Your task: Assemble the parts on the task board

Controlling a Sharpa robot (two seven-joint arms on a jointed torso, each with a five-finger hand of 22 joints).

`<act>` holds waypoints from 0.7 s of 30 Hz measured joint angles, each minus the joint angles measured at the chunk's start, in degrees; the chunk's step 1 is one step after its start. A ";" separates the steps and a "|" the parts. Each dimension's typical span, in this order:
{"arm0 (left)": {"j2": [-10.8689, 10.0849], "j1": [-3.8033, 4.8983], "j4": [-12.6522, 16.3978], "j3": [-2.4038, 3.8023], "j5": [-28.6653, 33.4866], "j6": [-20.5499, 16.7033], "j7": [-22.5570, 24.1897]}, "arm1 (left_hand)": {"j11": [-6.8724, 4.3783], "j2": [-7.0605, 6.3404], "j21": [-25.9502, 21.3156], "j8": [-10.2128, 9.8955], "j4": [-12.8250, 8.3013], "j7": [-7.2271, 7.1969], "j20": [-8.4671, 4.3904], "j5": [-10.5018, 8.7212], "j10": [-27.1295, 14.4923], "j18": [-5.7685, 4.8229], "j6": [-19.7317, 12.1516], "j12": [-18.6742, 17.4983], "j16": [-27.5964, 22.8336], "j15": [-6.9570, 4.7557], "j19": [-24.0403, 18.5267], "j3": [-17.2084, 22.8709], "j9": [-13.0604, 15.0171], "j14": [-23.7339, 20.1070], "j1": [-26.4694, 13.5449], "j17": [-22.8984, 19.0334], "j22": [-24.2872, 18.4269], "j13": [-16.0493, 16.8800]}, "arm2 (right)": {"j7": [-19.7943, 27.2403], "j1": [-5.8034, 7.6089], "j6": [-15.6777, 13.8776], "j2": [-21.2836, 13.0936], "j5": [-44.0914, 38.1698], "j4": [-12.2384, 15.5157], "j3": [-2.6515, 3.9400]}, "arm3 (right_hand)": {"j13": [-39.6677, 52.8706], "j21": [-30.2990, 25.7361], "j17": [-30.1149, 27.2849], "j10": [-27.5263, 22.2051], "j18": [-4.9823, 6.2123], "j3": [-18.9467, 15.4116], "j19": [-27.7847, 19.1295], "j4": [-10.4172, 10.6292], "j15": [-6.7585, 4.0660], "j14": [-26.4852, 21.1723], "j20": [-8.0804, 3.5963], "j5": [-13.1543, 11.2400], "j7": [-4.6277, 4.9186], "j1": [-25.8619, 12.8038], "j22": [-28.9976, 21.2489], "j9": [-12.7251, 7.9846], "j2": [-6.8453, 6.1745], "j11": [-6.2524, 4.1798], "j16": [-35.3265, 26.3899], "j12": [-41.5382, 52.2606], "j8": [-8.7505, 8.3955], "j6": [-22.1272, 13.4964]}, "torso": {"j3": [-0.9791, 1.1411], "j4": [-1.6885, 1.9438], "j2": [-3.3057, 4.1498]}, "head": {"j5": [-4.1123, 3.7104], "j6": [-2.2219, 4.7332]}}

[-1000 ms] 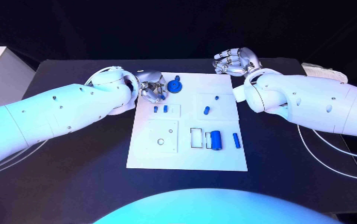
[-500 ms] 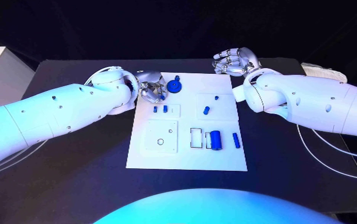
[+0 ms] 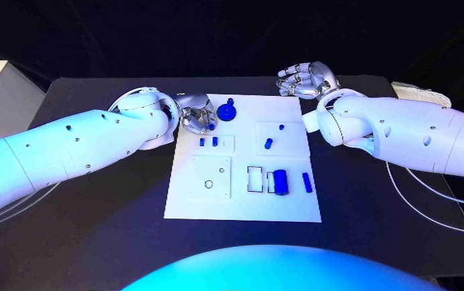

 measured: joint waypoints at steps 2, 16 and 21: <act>-0.08 0.00 0.04 0.00 0.01 0.00 -0.01 | 0.00 0.00 -0.22 -0.22 0.00 -0.07 0.00 0.00 0.00 0.00 -0.07 0.00 0.00 0.20 0.00 0.00 0.00 -0.20 0.00 -0.15 -0.11 0.00 | 0.00 0.00 0.00 -0.01 0.00 -0.01 0.00 | 0.00 0.00 0.00 0.00 0.00 0.00 0.00 0.00 0.00 0.00 0.00 0.00 0.00 0.00 0.00 0.00 0.00 0.00 0.00 0.00 0.00 0.00 | -0.02 0.00 0.01 | 0.00 0.00; -0.34 0.00 0.22 0.05 0.02 -0.13 -0.19 | 0.00 0.00 -0.22 -1.19 0.00 0.04 0.00 0.00 0.00 0.00 -1.20 0.00 0.00 -0.01 0.01 0.00 -0.64 -0.40 0.01 -0.24 -0.10 0.43 | 0.00 -0.01 0.00 0.00 0.00 -0.09 -0.01 | 0.00 0.00 0.01 0.00 0.00 0.00 0.00 0.00 0.00 0.00 0.00 0.00 0.00 0.00 0.01 0.00 0.00 0.00 0.00 0.00 0.00 0.00 | -0.04 -0.01 0.02 | -0.05 0.00; -0.52 -0.01 0.24 0.11 0.02 -0.28 -0.32 | 0.05 0.00 -0.22 -2.05 -0.16 -0.07 -0.14 0.00 -0.04 -0.01 -2.35 0.00 0.00 -0.01 -0.27 0.17 -1.06 -0.40 0.01 -0.40 -0.20 0.70 | 0.00 -0.01 0.02 0.00 -0.01 -0.11 -0.01 | 0.00 0.00 -0.11 0.00 0.00 0.01 0.00 -0.01 0.00 0.00 0.00 0.00 0.00 0.00 -0.20 -0.07 0.00 0.00 0.00 0.00 0.00 0.00 | -0.03 -0.01 0.02 | -0.07 0.00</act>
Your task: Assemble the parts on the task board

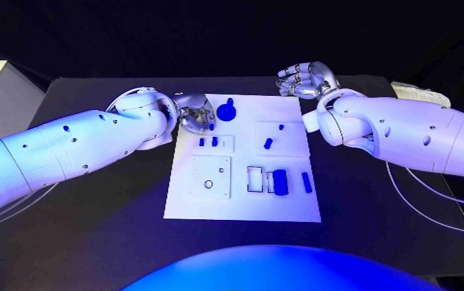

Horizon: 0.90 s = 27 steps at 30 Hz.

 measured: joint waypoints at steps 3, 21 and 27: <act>-0.30 0.00 -0.13 0.08 0.00 -0.29 -0.05 | 0.10 -0.35 -0.24 -0.83 0.00 -0.01 0.13 0.00 -0.76 -0.01 -0.99 0.00 -0.13 0.24 -0.41 0.00 -0.46 -0.41 0.22 -0.35 -0.49 0.18 | -0.09 0.00 0.18 -0.05 -0.15 -0.03 0.00 | -0.06 0.00 -0.15 0.00 0.00 0.57 0.00 -0.57 0.00 0.00 0.00 0.00 0.00 0.00 -0.30 -0.02 0.00 0.00 0.00 0.00 0.37 0.00 | 0.02 -0.01 0.00 | 0.02 0.00; -7.48 0.06 1.15 1.56 23.68 -11.91 7.97 | 1.59 -0.41 -7.97 0.73 0.21 1.53 0.99 0.00 -3.10 2.27 2.43 1.39 -11.21 1.19 -10.41 -0.68 -0.91 -11.95 -0.19 -22.13 -12.18 1.01 | -2.30 0.00 10.19 -4.73 -17.83 1.50 0.01 | -0.13 28.13 10.13 7.11 -0.01 -1.57 9.50 -11.86 -7.05 21.92 -9.78 -10.47 -1.55 6.75 19.47 -2.40 3.66 -4.25 15.76 -4.06 -3.78 12.31 | 0.09 -0.06 -0.18 | -0.22 0.08; -10.66 0.03 3.65 1.66 44.65 -11.32 14.54 | 1.78 0.37 -11.18 0.94 1.69 1.87 1.48 0.00 -4.27 2.27 2.10 1.98 -13.64 1.63 -10.90 -3.63 -1.25 -13.31 -1.43 -23.66 -14.25 1.19 | -4.75 0.02 12.43 -6.74 -32.27 3.38 0.01 | 0.05 37.13 17.70 9.90 -0.01 0.44 8.06 -12.21 -7.74 23.42 -9.31 -10.91 -2.14 4.68 27.24 -2.68 3.24 -5.06 26.85 -7.26 -6.45 14.65 | 0.02 -0.09 -0.20 | -1.20 1.03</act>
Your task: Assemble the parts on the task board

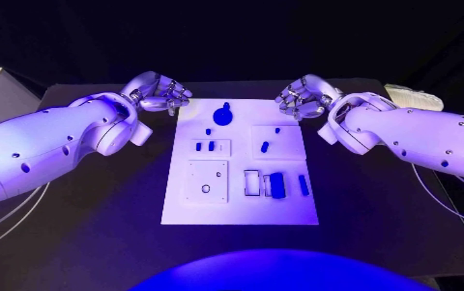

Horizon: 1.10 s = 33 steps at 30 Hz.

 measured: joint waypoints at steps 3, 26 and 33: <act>-1.47 -0.05 1.39 0.01 7.51 1.16 2.93 | 0.18 0.00 -0.94 0.00 0.33 0.00 0.00 0.00 -0.35 0.01 0.00 0.22 -0.04 0.00 0.00 -0.94 -0.02 0.00 0.00 -0.19 -0.61 0.00 | -1.94 -0.02 0.69 -0.66 -7.42 1.02 0.00 | 0.02 1.16 3.75 0.04 0.00 0.77 0.49 0.46 0.06 0.05 0.34 -0.23 -0.06 -1.10 1.04 0.15 -0.69 0.04 5.55 -0.76 -0.55 0.07 | -0.04 0.01 -0.01 | -0.51 0.52; -4.94 -0.67 4.44 0.00 23.18 5.37 11.54 | 0.11 0.00 -2.31 0.28 1.08 -0.02 0.00 0.00 -1.11 0.00 -0.41 0.42 -0.27 0.22 0.01 -2.32 -0.12 -0.62 -0.45 -0.38 -1.55 -0.01 | -14.67 -1.92 4.77 -0.63 -34.74 5.63 -0.24 | 0.01 15.60 23.11 -2.35 -1.79 0.83 10.51 4.64 0.46 0.44 1.25 -1.87 0.31 -4.15 16.17 1.07 -4.53 0.77 30.86 -1.98 -2.66 -0.34 | -0.08 0.08 0.19 | -1.18 2.34; -5.07 -0.68 4.46 0.00 23.87 5.50 11.94 | 0.11 0.00 -2.31 0.27 1.09 -0.02 0.00 0.00 -1.10 0.00 -0.41 0.42 -0.38 0.22 0.01 -2.32 -0.11 -0.62 -0.45 -0.37 -1.60 -0.02 | -16.07 -2.36 5.47 0.10 -36.46 5.61 -0.28 | 0.09 17.76 24.53 -2.33 -1.78 1.46 11.86 5.29 0.46 0.43 1.10 -1.61 -0.03 -4.14 18.40 1.45 -4.52 0.75 32.86 -1.74 -2.66 0.00 | -0.04 0.09 0.19 | -1.18 2.11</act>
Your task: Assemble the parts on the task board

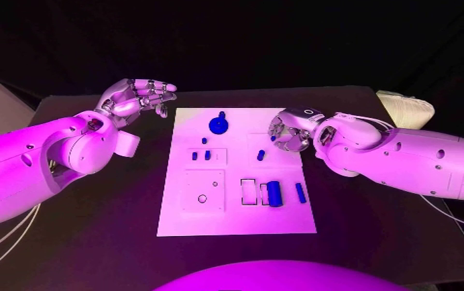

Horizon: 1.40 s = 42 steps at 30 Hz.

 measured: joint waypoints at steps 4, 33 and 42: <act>-0.01 -0.01 0.00 0.00 0.20 -0.01 0.15 | 0.00 0.00 0.00 0.00 -0.01 0.00 0.00 0.00 0.00 -0.01 0.00 0.00 -0.11 0.00 0.00 -0.01 0.00 0.00 0.00 0.00 -0.14 0.00 | -0.49 -0.34 -0.45 0.58 -0.41 -0.32 0.06 | 0.00 3.25 1.94 1.20 -0.99 1.98 1.64 0.32 0.00 0.00 -0.16 -0.95 -0.34 1.61 3.40 0.60 1.14 -0.65 2.54 0.15 0.22 1.40 | 0.02 -0.03 0.00 | 0.08 -0.08; -0.06 -0.02 -0.06 0.00 0.75 -0.17 0.44 | 0.21 0.00 -0.22 0.00 0.01 0.20 0.00 0.00 -0.21 -0.01 -0.20 -0.01 -0.11 0.00 0.00 -0.32 -0.05 0.00 0.00 -0.05 -0.37 -0.02 | -5.48 -1.04 -1.83 2.85 -3.72 -0.76 0.19 | 1.07 13.97 5.80 5.65 -2.70 6.89 5.58 -1.38 -1.12 0.11 -1.11 -2.05 -2.02 3.72 15.20 4.43 3.08 -1.71 8.63 0.84 3.13 5.11 | 0.02 0.00 -0.03 | -0.34 -0.95; -0.10 -0.02 -0.10 0.00 0.84 -0.16 0.25 | 0.30 0.00 -0.49 0.00 0.01 0.20 0.22 0.00 -0.53 -0.01 -0.20 -0.01 -0.11 0.00 0.23 -0.53 -0.11 0.00 0.01 -0.10 -0.48 -0.02 | -7.35 -1.20 -1.87 2.87 -5.46 -0.09 0.12 | 1.00 15.58 5.96 5.86 -2.77 8.07 6.20 -1.89 -1.11 0.11 -1.31 -0.45 -2.03 3.69 16.85 5.09 3.10 -1.50 8.85 0.41 3.50 5.11 | 0.00 -0.02 -0.10 | -0.34 -0.99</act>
